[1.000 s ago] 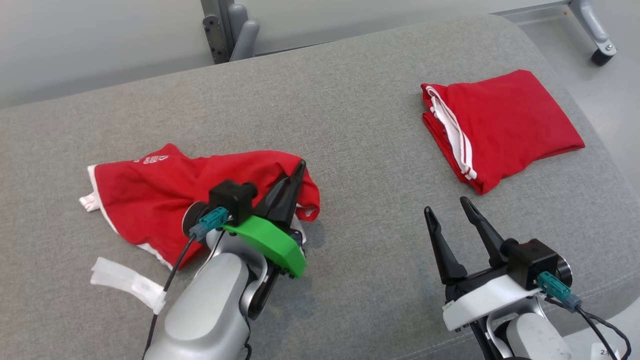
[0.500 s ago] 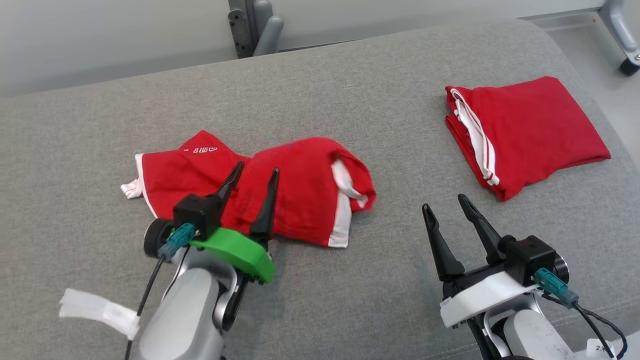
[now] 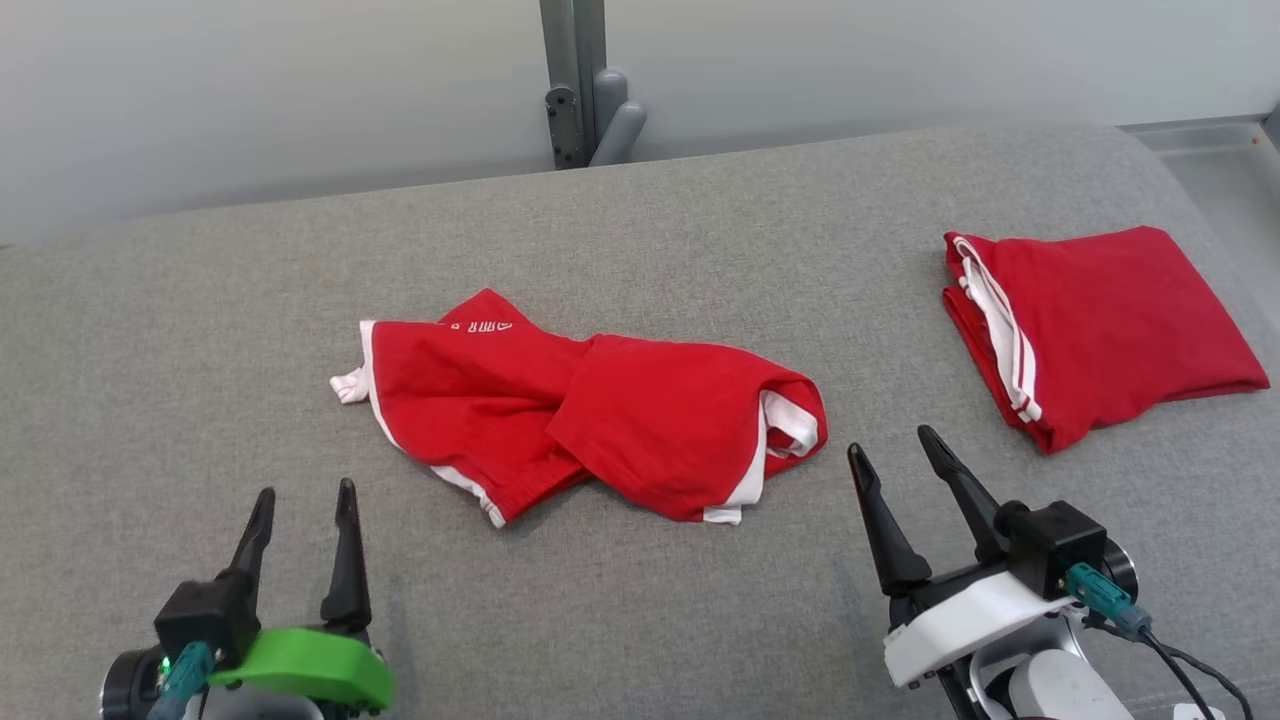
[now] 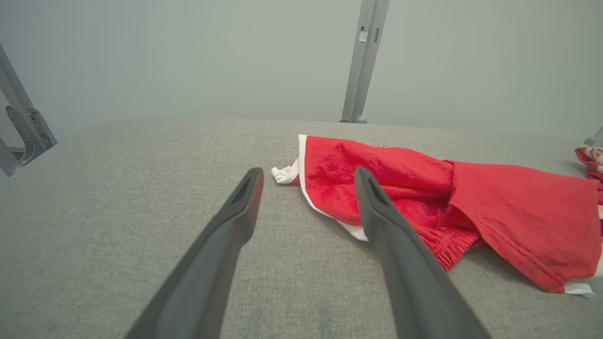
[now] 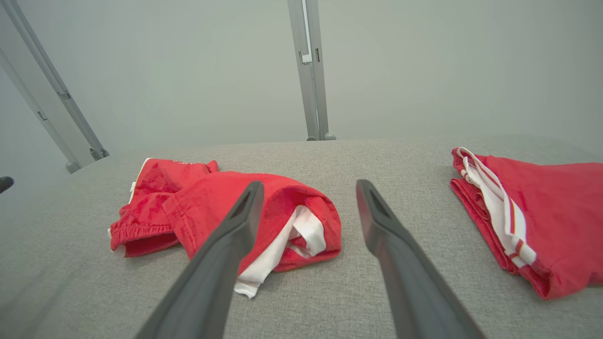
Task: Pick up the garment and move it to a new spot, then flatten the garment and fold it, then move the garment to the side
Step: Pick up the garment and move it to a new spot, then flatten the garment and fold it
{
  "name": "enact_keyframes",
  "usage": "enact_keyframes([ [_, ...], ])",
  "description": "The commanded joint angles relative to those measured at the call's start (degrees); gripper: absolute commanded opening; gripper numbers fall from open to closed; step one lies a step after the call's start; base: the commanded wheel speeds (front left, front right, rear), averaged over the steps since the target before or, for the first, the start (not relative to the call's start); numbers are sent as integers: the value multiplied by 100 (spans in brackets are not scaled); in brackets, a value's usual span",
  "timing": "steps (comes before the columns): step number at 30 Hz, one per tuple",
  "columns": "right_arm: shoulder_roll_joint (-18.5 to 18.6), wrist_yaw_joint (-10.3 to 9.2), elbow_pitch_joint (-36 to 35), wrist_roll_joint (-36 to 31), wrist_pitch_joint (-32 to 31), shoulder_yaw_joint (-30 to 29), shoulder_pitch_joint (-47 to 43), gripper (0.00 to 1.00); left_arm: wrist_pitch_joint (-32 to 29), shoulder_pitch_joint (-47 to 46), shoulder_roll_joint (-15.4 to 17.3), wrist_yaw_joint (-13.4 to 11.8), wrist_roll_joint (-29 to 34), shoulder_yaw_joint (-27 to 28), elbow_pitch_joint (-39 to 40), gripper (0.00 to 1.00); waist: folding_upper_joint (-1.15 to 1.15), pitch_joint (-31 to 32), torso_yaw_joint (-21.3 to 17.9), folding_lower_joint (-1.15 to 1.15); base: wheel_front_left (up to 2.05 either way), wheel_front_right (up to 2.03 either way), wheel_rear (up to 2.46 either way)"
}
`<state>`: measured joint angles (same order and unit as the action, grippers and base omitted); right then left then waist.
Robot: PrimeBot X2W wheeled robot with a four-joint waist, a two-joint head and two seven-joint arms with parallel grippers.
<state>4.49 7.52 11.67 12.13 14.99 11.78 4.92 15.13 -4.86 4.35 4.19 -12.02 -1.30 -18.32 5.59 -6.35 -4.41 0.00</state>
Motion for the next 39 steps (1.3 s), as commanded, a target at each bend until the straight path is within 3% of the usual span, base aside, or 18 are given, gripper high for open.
enact_keyframes([
  [1,10,-7,14,-9,15,-4,-111,100,-2,183,-39,-23,35,89,107,100,-1,105,94,0,0,0,0],
  [9,-12,-7,73,47,15,55,-210,100,-2,1107,-134,-19,137,477,667,100,-1,166,112,0,0,0,0],
  [17,35,-7,162,71,15,198,-170,100,-2,969,-139,-110,-106,87,730,100,-1,33,343,0,0,0,0],
  [32,58,-7,1392,627,14,1733,1094,100,-2,478,-136,-129,-298,-622,700,100,-1,-777,1758,0,0,0,0],
  [39,120,-7,1793,979,15,2156,1411,100,-2,399,-139,-160,-366,-713,717,100,-1,-1017,2168,0,0,0,0],
])
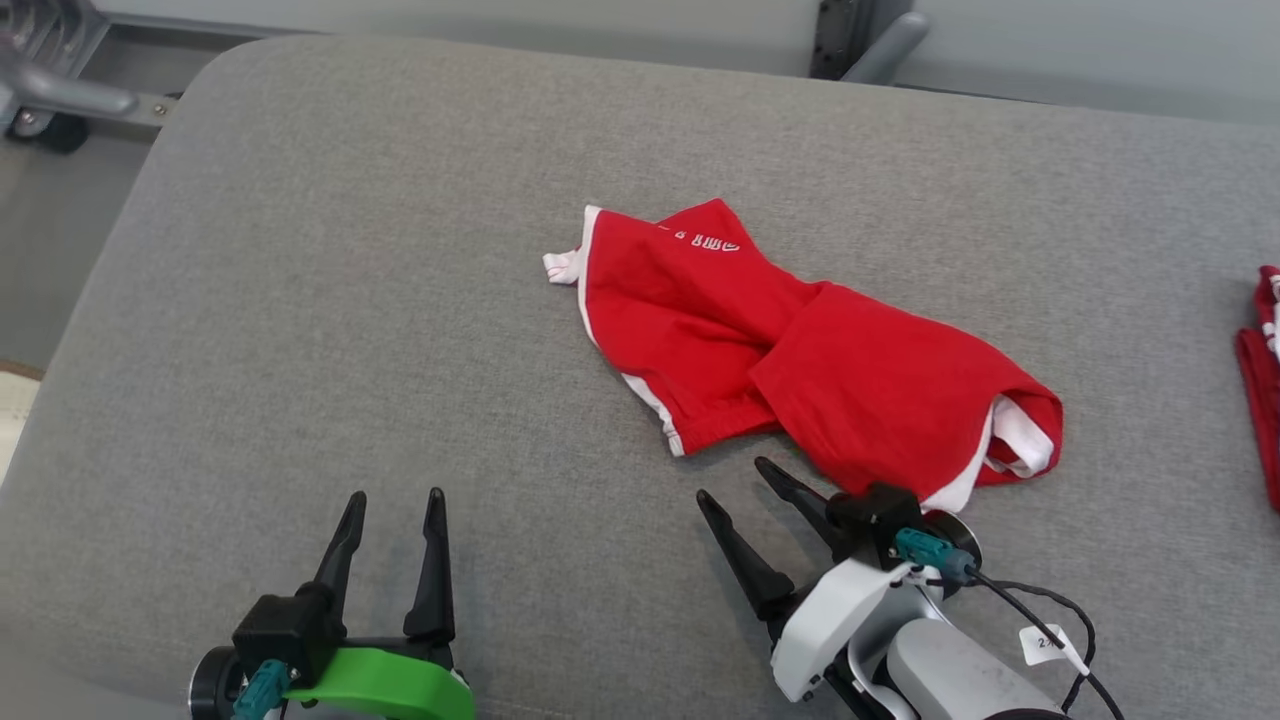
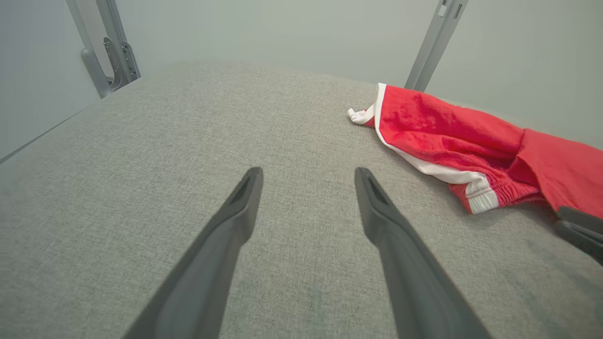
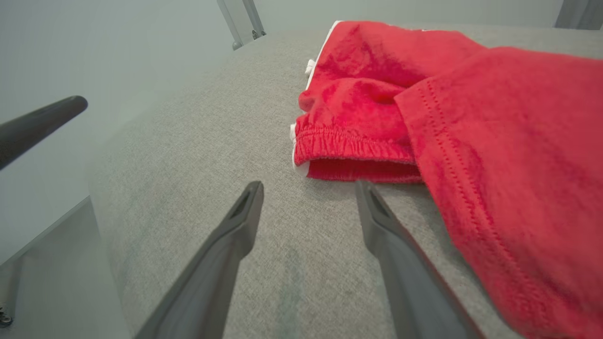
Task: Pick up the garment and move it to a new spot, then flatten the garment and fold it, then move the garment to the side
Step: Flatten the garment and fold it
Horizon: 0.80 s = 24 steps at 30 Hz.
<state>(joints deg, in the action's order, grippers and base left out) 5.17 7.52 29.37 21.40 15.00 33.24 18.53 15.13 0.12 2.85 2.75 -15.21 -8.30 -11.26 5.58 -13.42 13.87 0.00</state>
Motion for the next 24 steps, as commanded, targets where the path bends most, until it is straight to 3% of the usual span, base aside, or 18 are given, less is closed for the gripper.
enact_keyframes([
  [1,54,-7,48,97,14,15,90,100,-2,-118,10,-18,-59,-33,18,100,1,-343,377,0,0,0,0],
  [15,46,-7,421,347,14,20,691,100,-2,-328,12,-132,-233,-353,112,100,1,-740,716,0,0,0,0],
  [16,36,-7,428,357,14,27,731,96,-2,-333,12,-136,-244,-362,114,100,1,-752,730,0,0,0,0],
  [17,22,-7,424,367,14,36,752,74,-2,-329,12,-161,-260,-366,116,100,1,-760,741,0,0,0,0],
  [18,15,-7,402,383,14,33,768,42,-2,-325,12,-166,-274,-371,117,100,1,-768,751,0,0,0,0],
  [19,23,-7,371,376,14,40,799,18,-2,-328,12,-168,-282,-370,122,100,1,-774,761,0,0,0,0],
  [20,30,-7,347,408,14,33,818,0,-2,-329,12,-174,-290,-370,128,100,1,-776,768,0,0,0,0],
  [24,89,-7,106,608,14,14,1038,0,-2,-287,12,-178,-335,-383,102,100,1,-721,764,0,0,0,0],
])
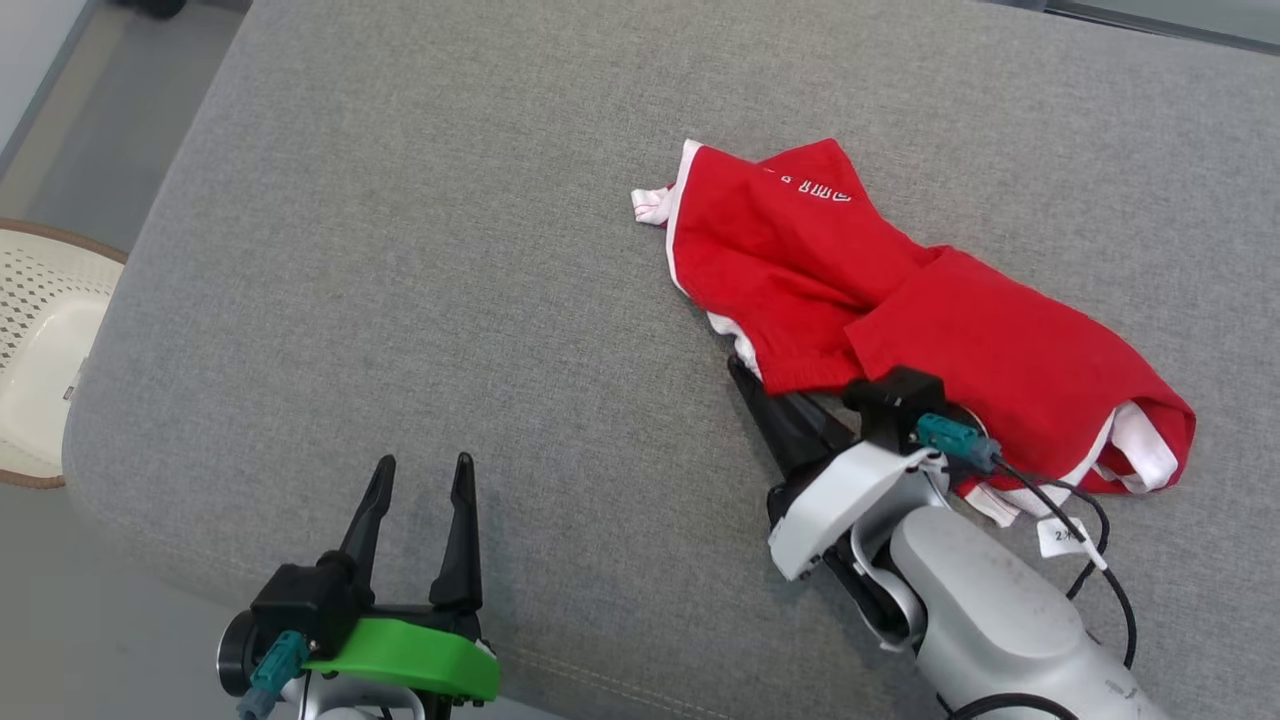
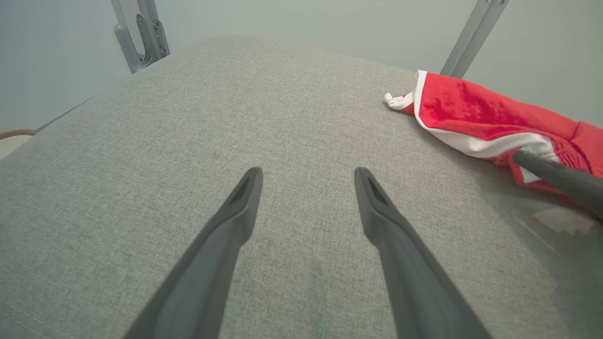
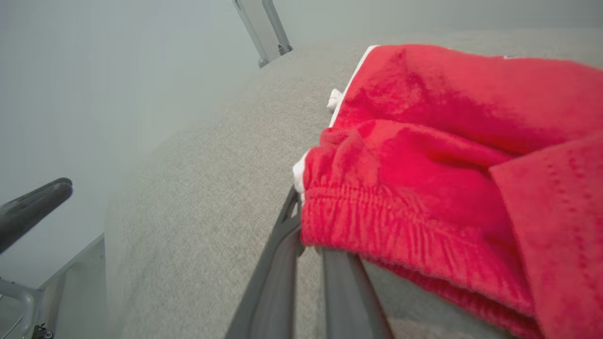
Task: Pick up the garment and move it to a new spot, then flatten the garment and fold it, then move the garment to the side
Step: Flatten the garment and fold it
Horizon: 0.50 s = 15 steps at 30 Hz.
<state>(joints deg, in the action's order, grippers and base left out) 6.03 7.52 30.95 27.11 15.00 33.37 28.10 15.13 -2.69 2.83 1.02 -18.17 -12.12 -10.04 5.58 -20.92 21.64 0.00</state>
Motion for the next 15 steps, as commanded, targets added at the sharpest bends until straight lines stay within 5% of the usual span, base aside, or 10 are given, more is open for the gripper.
enact_keyframes([
  [1,17,-7,-112,111,14,20,149,0,-2,0,14,5,-41,-8,-33,100,1,56,-26,0,0,0,0],
  [10,120,-5,-580,1060,14,362,997,0,-2,112,14,82,-18,-21,-171,100,1,463,-230,0,0,0,0],
  [15,489,-5,-397,1903,-12,871,1042,0,-2,212,14,113,16,28,-235,100,1,664,-437,0,0,0,0],
])
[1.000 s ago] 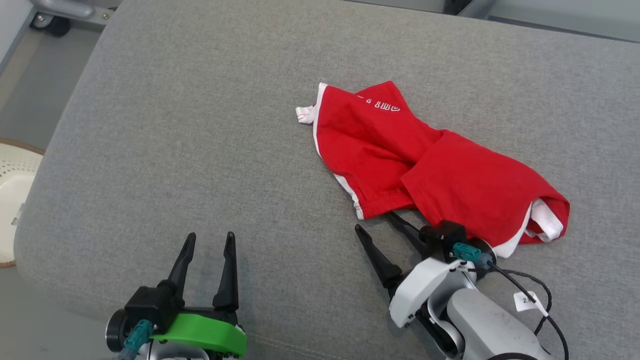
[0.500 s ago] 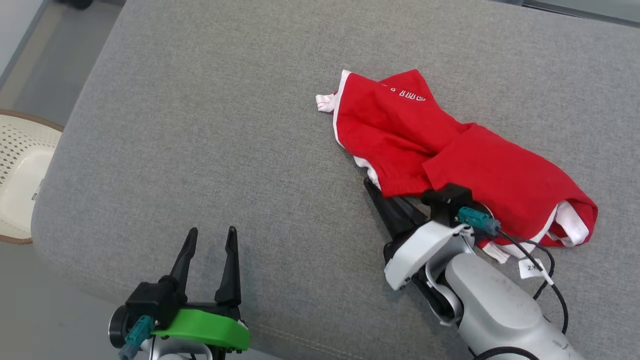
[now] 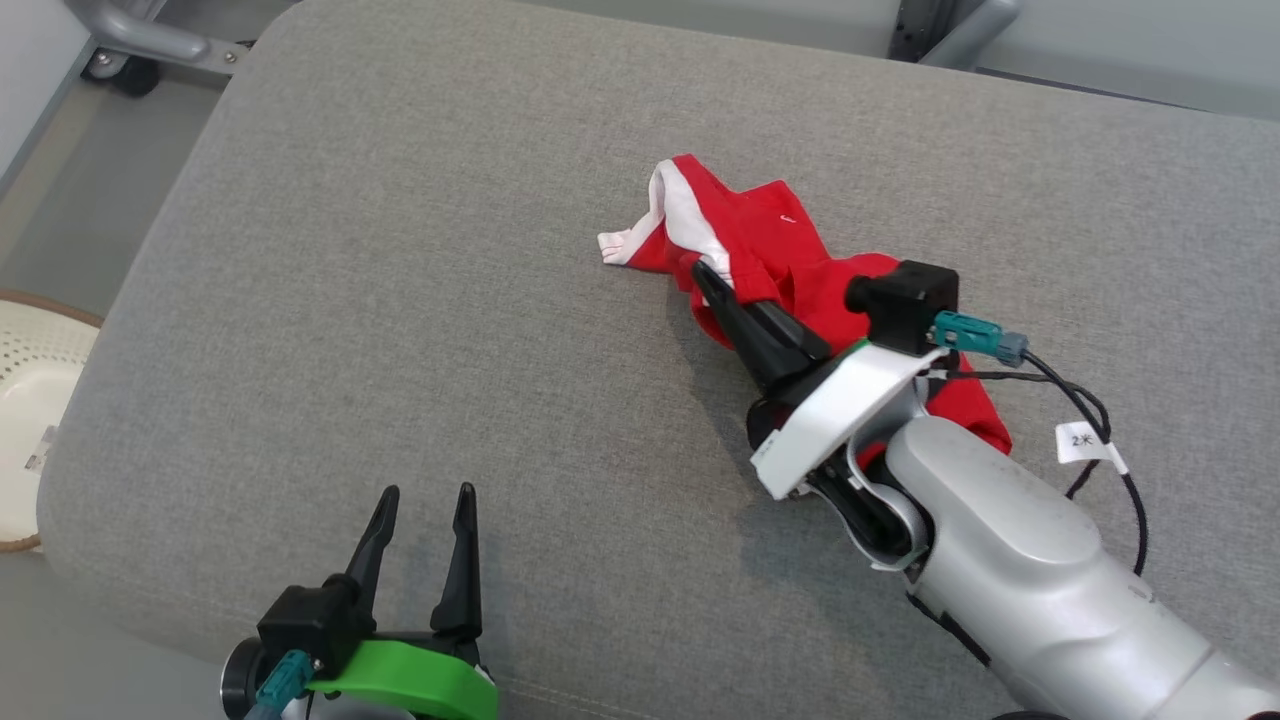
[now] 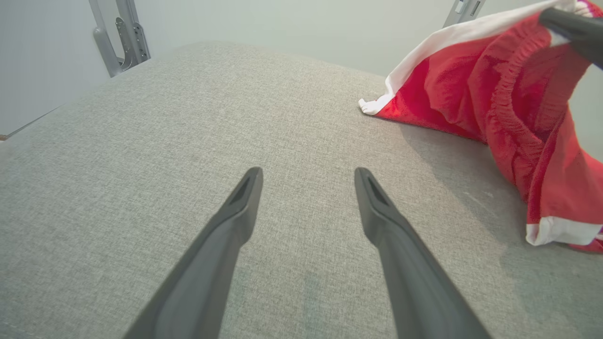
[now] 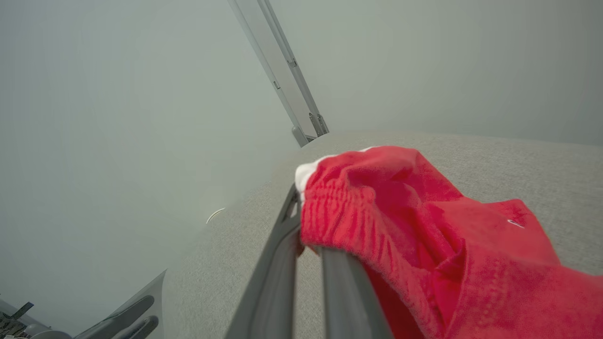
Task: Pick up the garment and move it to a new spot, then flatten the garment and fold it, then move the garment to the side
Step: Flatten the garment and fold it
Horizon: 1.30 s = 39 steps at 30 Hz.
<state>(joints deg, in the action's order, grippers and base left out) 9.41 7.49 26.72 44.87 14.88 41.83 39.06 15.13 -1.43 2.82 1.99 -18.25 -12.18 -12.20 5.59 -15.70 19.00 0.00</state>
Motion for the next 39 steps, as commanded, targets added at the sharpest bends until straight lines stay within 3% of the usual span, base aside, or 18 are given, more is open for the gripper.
enact_keyframes([
  [1,276,-1,30,297,-37,136,-146,0,-2,114,15,25,19,48,-28,100,-1,173,-235,0,0,0,0],
  [10,1735,0,-77,1400,-254,526,-688,0,-2,208,16,124,95,146,-134,100,-1,365,-951,0,0,0,0],
  [14,2003,0,-31,1576,-293,661,-858,0,-2,106,16,157,88,86,-151,100,-1,395,-1114,0,0,0,0],
  [22,2652,-2,423,1081,-146,1056,-705,0,-2,-16,16,194,141,19,-217,100,-1,404,-1327,0,0,0,0],
  [29,2497,-3,539,451,28,700,-217,0,-2,66,17,225,169,32,-295,100,-1,423,-1414,0,0,0,0],
  [39,2058,-4,-507,-1337,25,-423,157,0,-2,83,16,256,207,68,-395,100,-1,512,-1439,0,0,0,0],
])
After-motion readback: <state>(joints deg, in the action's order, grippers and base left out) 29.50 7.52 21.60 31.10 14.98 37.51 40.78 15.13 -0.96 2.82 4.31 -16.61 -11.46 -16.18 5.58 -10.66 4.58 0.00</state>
